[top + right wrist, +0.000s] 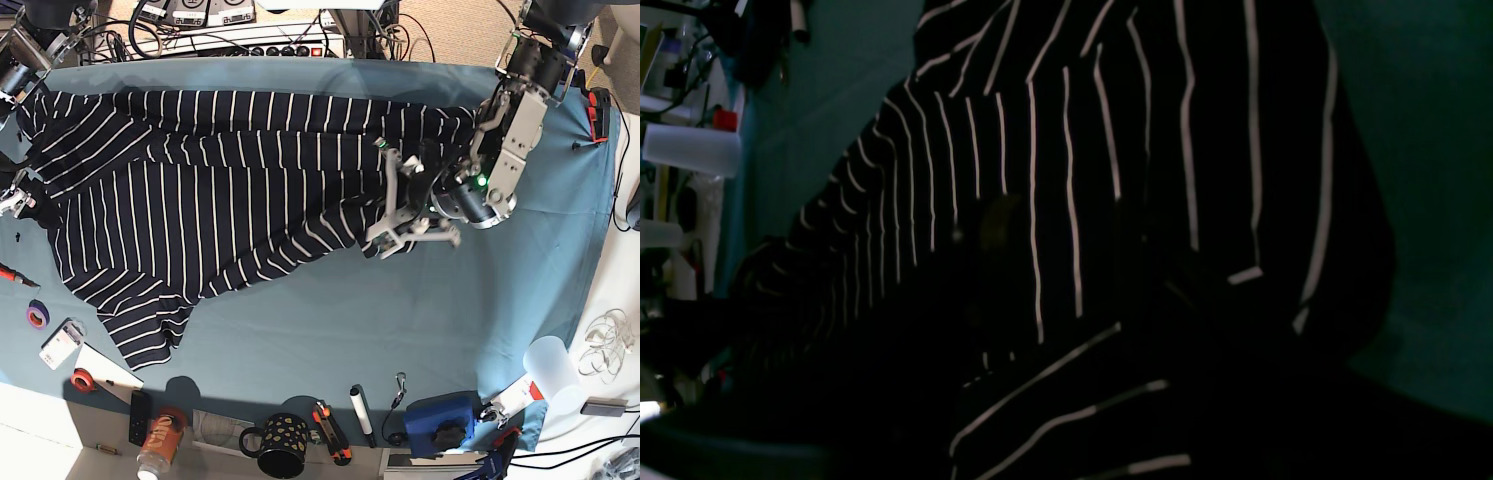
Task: Layout the t-shirt on the table in an organized manner, then fold the t-shirt properly
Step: 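Grasp the shirt body with the left gripper and drag it toward the middle, then pull the grasped hem fabric with the left gripper outward to flatten it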
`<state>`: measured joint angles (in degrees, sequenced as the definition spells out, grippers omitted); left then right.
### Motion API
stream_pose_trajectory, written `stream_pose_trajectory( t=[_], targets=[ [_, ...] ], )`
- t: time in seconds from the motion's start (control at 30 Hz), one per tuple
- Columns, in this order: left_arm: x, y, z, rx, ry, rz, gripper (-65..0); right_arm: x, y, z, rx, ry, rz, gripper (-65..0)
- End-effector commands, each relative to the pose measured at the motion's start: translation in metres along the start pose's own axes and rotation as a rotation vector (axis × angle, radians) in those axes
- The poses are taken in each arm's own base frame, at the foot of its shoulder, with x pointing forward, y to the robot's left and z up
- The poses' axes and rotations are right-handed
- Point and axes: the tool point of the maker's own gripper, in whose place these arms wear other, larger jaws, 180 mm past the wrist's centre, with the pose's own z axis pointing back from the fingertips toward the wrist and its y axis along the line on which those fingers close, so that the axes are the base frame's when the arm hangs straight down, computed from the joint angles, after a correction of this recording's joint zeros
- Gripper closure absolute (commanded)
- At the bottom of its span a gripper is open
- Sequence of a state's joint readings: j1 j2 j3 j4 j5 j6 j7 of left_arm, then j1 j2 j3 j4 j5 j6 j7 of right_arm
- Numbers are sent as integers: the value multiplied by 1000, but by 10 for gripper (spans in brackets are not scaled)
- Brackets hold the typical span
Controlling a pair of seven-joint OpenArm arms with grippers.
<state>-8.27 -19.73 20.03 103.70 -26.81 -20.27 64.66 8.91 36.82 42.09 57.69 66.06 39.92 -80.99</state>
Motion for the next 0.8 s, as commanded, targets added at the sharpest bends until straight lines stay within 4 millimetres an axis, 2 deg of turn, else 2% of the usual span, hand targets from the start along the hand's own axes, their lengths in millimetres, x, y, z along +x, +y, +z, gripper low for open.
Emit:
stream_pose_trajectory(
  t=[0.0,0.1,0.17,0.27,0.3,0.37,0.4,0.47,0.57,0.63,0.77],
  targets=[
    [20,0,10,11,-76,-27,-121,25,3,12,-1,-61,36,-219],
    [43,-2,29,45,-188,-57,-121,25,3,12,-2,-61,36,-219],
    [55,11,43,111,-265,-42,-148,25,3,12,-2,-61,36,-219],
    [60,56,64,270,-336,76,-272,24,1,12,-13,-51,38,-219],
    [58,70,70,308,-345,110,-295,22,-1,12,-26,-41,41,-219],
    [48,96,77,353,-342,176,-296,20,-4,11,-39,-30,43,-219],
    [42,105,76,346,-326,217,-296,20,-4,11,-39,-30,43,-219],
    [29,111,65,252,-287,287,-296,20,-4,11,-38,-30,43,-219],
    [17,105,41,46,-237,388,-296,21,-4,11,-38,-34,43,-219],
    [15,101,31,-74,-225,448,-296,22,-4,12,-38,-43,43,-219],
    [9,107,21,-162,-174,522,-296,22,-4,12,-39,-42,43,-219]
  ],
)
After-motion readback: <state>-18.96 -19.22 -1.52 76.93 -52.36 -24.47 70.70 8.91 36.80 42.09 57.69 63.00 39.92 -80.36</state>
